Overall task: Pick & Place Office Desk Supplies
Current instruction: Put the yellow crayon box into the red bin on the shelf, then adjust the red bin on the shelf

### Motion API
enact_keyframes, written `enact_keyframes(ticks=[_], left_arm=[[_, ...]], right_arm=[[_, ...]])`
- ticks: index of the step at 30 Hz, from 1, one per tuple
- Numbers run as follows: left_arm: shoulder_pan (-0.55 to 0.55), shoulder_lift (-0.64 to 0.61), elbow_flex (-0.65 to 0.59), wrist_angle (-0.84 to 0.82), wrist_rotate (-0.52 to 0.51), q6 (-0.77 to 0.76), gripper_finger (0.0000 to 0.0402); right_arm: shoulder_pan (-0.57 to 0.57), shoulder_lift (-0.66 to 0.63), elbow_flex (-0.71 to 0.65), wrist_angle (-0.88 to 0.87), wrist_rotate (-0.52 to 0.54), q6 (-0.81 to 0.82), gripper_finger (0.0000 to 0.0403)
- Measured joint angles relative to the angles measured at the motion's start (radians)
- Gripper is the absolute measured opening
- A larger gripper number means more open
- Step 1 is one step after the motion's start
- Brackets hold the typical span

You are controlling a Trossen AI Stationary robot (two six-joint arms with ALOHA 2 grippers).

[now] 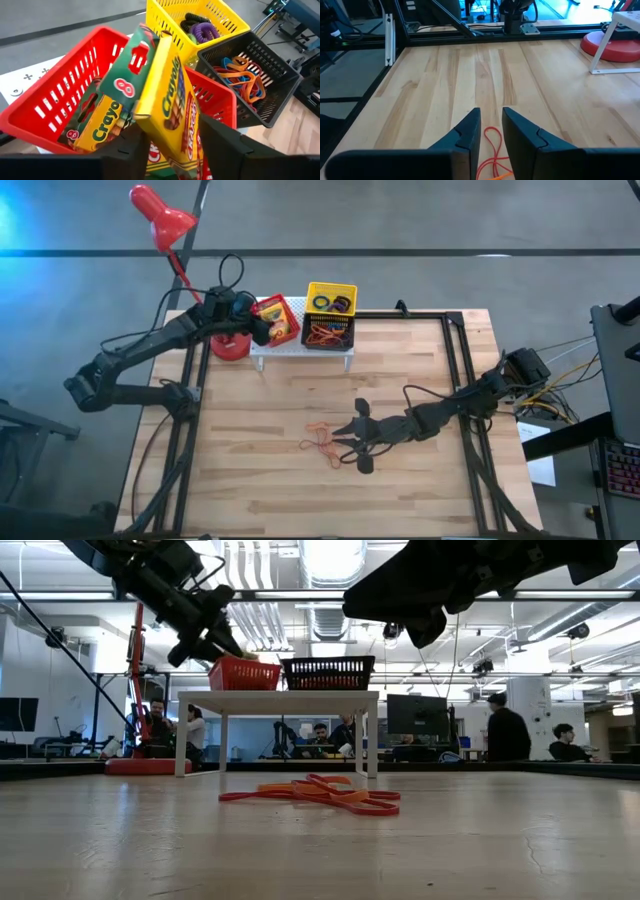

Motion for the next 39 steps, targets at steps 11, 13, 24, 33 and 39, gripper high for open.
enact_keyframes(ticks=[11, 13, 24, 33, 39], left_arm=[[0.001, 0.000, 0.102, -0.142, -0.026, 0.008, 0.0218], [0.001, 0.000, 0.141, -0.176, -0.029, 0.012, 0.0218], [-0.084, -0.002, 0.343, -0.541, -0.212, 0.034, 0.0215], [-0.329, -0.003, 0.333, -0.766, -0.479, -0.101, 0.0166], [-0.284, -0.001, 0.193, -0.677, -0.605, -0.142, 0.0088]], right_arm=[[0.000, 0.000, 0.000, 0.000, 0.000, 0.000, 0.0069], [0.000, 0.000, 0.000, 0.000, 0.000, 0.000, 0.0068], [0.000, 0.000, 0.000, 0.000, 0.000, 0.000, 0.0079], [0.000, 0.000, 0.000, 0.000, 0.000, 0.000, 0.0068], [0.000, 0.000, 0.000, 0.003, 0.000, 0.000, 0.0073]])
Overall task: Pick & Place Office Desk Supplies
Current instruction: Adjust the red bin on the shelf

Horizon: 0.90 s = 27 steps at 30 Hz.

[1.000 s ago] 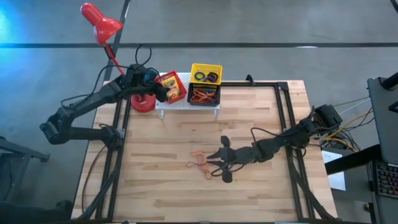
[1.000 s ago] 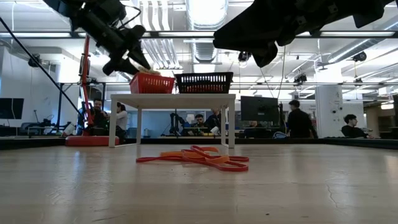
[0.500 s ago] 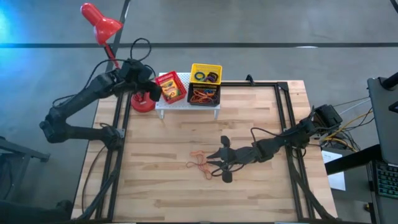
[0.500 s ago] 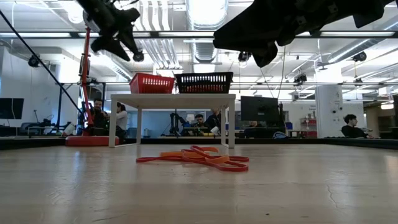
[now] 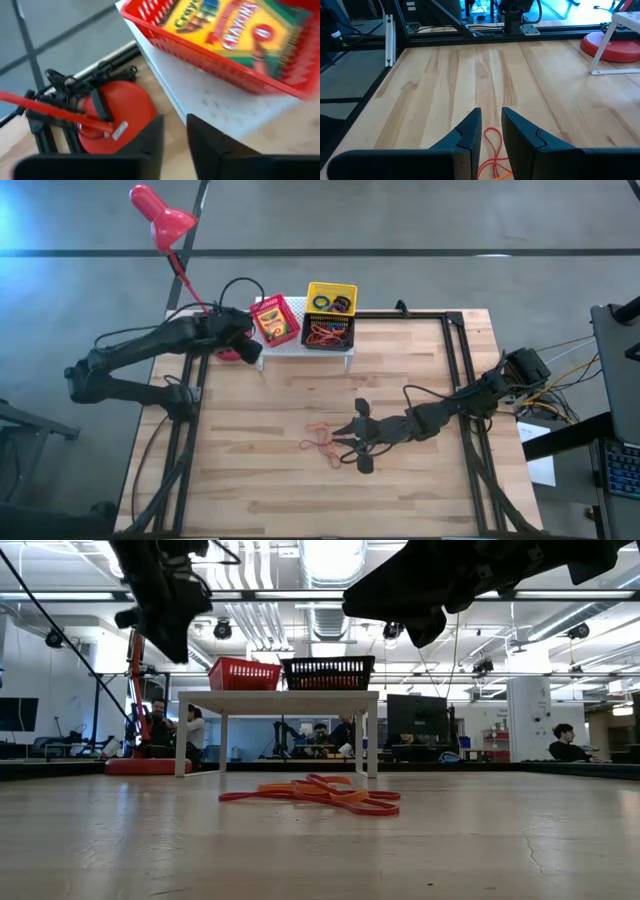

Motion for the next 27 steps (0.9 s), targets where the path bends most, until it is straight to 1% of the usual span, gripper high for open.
enact_keyframes(ticks=[5, 7, 10, 16, 20, 27], left_arm=[[0.065, 0.001, -0.112, 0.263, -0.018, 0.110, 0.0018], [0.091, 0.001, -0.147, 0.359, -0.017, 0.143, 0.0006], [0.125, 0.001, -0.171, 0.440, -0.017, 0.172, 0.0007], [0.183, 0.001, -0.172, 0.505, -0.017, 0.263, 0.0007], [0.203, 0.010, -0.172, 0.538, -0.015, 0.300, 0.0007], [0.225, 0.059, -0.172, 0.575, 0.041, 0.319, 0.0007]], right_arm=[[-0.003, 0.000, 0.000, 0.001, 0.000, 0.000, 0.0077], [-0.004, 0.000, 0.000, 0.001, 0.000, 0.000, 0.0076], [-0.004, 0.000, 0.000, 0.001, 0.000, 0.002, 0.0071], [-0.004, 0.000, 0.000, 0.001, 0.000, 0.003, 0.0064], [-0.004, 0.000, 0.000, 0.001, 0.000, 0.003, 0.0064], [-0.004, 0.000, 0.000, 0.002, 0.000, 0.003, 0.0064]])
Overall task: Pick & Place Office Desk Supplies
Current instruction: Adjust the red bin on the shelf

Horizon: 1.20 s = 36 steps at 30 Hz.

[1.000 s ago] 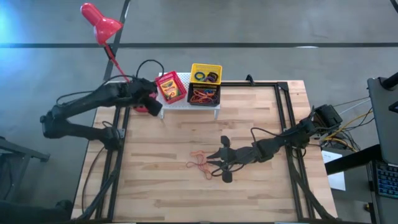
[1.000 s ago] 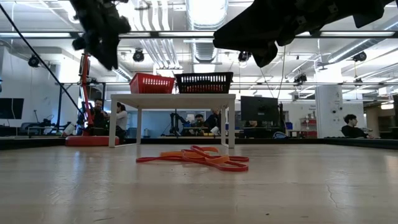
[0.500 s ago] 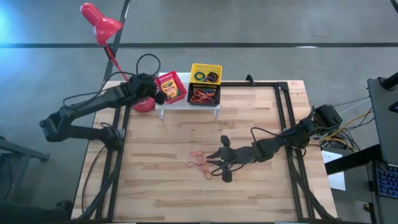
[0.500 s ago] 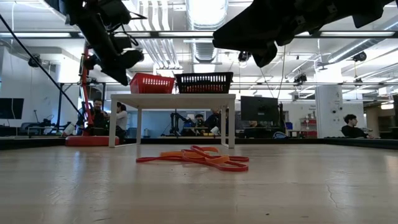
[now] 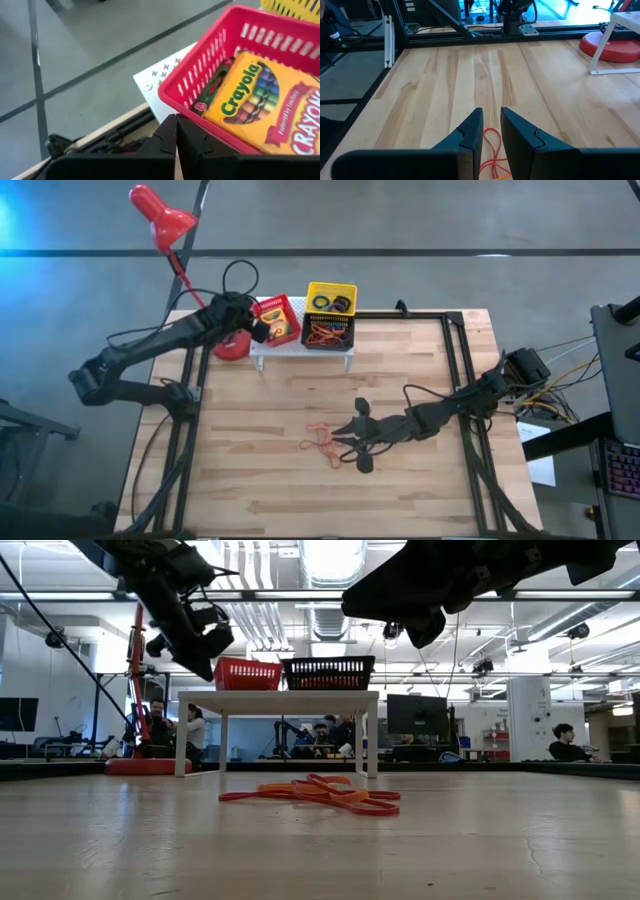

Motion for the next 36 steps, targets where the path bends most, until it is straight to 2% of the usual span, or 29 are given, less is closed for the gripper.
enact_keyframes(ticks=[7, 12, 20, 24, 28, 31, 34, 36], left_arm=[[0.026, 0.017, 0.000, 0.094, 0.006, 0.016, 0.0007], [0.037, 0.021, 0.000, 0.143, 0.035, 0.082, 0.0007], [0.052, 0.034, 0.010, 0.179, 0.059, 0.089, 0.0007], [0.052, 0.004, 0.080, 0.070, 0.061, 0.060, 0.0007], [0.051, -0.007, 0.171, -0.213, 0.067, -0.036, 0.0007], [0.052, -0.008, 0.193, -0.382, 0.067, -0.118, 0.0007], [0.053, -0.007, 0.152, -0.387, 0.075, -0.137, 0.0007], [0.053, -0.006, 0.112, -0.323, 0.089, -0.145, 0.0007]], right_arm=[[0.000, 0.000, 0.000, 0.000, 0.000, 0.000, 0.0067], [0.000, 0.000, 0.000, 0.000, 0.000, 0.000, 0.0070], [0.000, 0.001, 0.000, 0.000, 0.000, 0.000, 0.0063], [0.000, 0.001, 0.000, 0.000, 0.000, 0.000, 0.0066], [0.000, 0.001, 0.000, 0.000, 0.000, 0.005, 0.0063], [0.000, 0.001, 0.000, 0.000, 0.000, 0.005, 0.0060], [0.000, 0.001, 0.000, 0.007, 0.000, 0.005, 0.0059], [0.000, 0.001, 0.000, 0.011, 0.000, 0.005, 0.0059]])
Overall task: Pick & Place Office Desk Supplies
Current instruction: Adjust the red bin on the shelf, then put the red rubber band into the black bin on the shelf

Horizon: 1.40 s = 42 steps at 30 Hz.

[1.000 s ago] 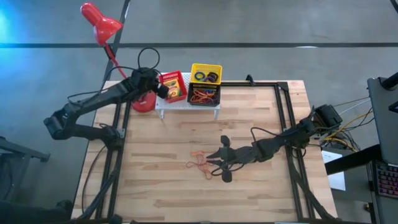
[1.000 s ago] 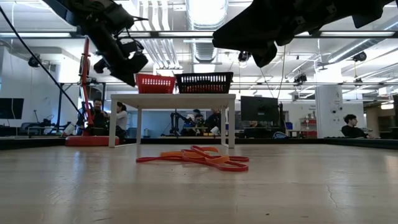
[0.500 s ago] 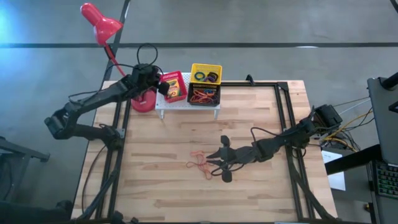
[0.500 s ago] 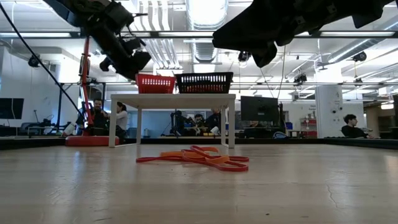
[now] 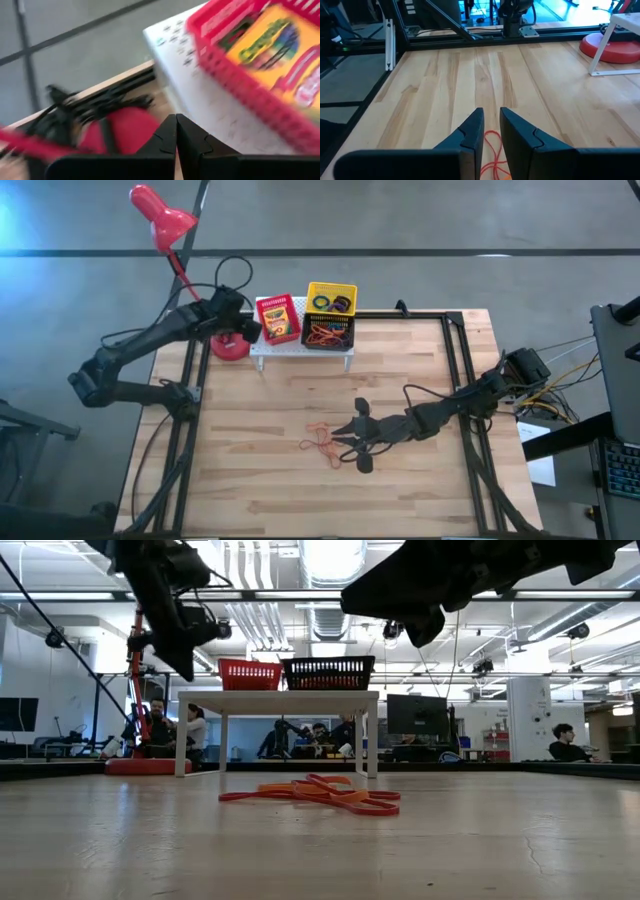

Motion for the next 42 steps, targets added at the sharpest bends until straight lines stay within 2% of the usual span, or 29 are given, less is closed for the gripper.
enact_keyframes(ticks=[8, 17, 22, 29, 35, 39, 42], left_arm=[[0.000, 0.000, -0.122, 0.389, 0.104, 0.028, 0.0007], [0.010, 0.000, -0.193, 0.630, 0.109, 0.101, 0.0007], [0.026, -0.002, -0.196, 0.631, 0.108, 0.131, 0.0007], [-0.017, -0.079, -0.093, 0.443, 0.105, 0.160, 0.0006], [-0.180, -0.202, -0.085, 0.271, 0.061, 0.144, 0.0003], [-0.379, -0.262, -0.120, 0.212, -0.006, 0.046, 0.0003], [-0.582, -0.276, -0.149, 0.211, -0.108, -0.016, 0.0002]], right_arm=[[0.000, 0.000, 0.000, 0.000, 0.000, 0.000, 0.0063], [0.000, 0.000, 0.000, 0.000, 0.000, 0.000, 0.0061], [0.000, 0.000, 0.000, -0.001, 0.000, 0.000, 0.0060], [-0.001, 0.034, 0.001, -0.003, -0.005, 0.011, 0.0068], [-0.011, 0.078, 0.000, -0.122, -0.072, 0.061, 0.0107], [-0.027, 0.090, -0.001, -0.216, -0.080, 0.027, 0.0135], [-0.040, 0.115, 0.001, -0.210, -0.092, 0.001, 0.0152]])
